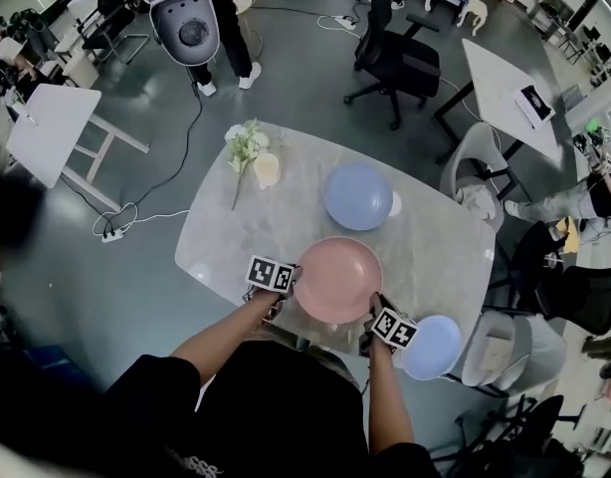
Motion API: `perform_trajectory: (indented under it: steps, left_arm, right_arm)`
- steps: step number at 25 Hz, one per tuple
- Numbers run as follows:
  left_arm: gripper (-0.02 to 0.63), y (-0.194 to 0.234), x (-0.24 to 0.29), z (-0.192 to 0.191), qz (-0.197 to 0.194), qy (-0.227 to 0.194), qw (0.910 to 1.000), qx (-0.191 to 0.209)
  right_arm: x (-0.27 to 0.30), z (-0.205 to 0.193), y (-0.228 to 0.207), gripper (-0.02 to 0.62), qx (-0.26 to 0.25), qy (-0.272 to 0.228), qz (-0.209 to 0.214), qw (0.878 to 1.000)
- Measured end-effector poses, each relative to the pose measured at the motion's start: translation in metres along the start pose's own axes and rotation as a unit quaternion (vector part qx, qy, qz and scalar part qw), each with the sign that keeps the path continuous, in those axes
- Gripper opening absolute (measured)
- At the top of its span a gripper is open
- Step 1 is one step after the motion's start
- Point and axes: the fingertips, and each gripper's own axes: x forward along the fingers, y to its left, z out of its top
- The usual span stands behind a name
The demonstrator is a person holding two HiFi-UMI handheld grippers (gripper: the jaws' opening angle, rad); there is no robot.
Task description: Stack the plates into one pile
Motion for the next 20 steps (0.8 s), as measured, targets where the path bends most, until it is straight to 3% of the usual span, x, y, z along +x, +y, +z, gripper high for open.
perform_trajectory:
  steps: [16, 20]
  left_arm:
    - [0.032, 0.037, 0.054, 0.145, -0.015, -0.016, 0.9993, 0.029]
    - [0.034, 0.049, 0.078, 0.175, -0.028, -0.016, 0.9993, 0.017]
  right_arm:
    - [0.096, 0.108, -0.001, 0.026, 0.012, -0.017, -0.029, 0.999]
    - [0.125, 0.131, -0.009, 0.026, 0.021, -0.017, -0.026, 0.999]
